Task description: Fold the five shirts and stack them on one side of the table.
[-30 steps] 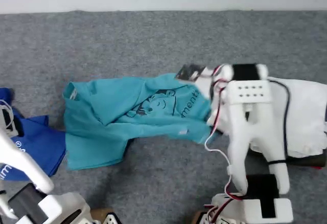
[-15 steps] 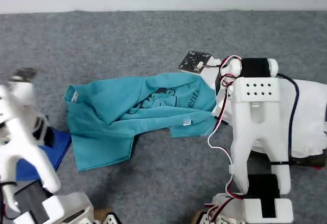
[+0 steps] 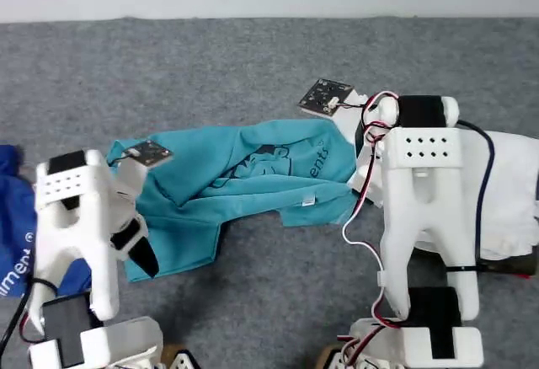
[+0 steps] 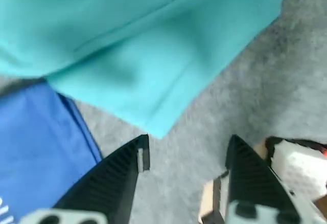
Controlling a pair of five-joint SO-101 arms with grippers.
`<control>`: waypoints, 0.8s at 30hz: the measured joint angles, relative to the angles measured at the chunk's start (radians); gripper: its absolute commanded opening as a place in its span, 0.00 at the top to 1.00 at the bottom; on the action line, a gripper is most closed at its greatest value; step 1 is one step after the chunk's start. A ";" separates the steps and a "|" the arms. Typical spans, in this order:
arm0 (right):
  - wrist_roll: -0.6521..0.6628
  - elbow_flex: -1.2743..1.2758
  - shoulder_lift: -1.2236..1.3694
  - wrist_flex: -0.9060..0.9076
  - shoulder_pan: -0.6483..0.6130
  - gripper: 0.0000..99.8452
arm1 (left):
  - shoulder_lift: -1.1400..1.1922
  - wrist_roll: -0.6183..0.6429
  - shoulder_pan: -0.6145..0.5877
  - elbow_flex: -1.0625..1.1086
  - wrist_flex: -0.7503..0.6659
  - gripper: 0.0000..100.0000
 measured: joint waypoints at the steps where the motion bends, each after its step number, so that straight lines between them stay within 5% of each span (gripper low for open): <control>1: -0.003 0.000 0.000 0.000 0.000 0.99 | 0.000 0.000 0.006 0.018 -0.031 0.75; 10: -0.048 0.000 0.000 0.000 0.000 0.99 | 0.235 0.008 0.012 0.002 -0.140 0.76; 19: -0.049 0.000 0.000 0.000 0.012 0.99 | 0.471 0.058 0.011 -0.158 -0.130 0.98; 24: -0.051 0.000 -0.018 0.000 0.071 0.99 | 0.456 0.064 0.018 -0.178 -0.071 0.99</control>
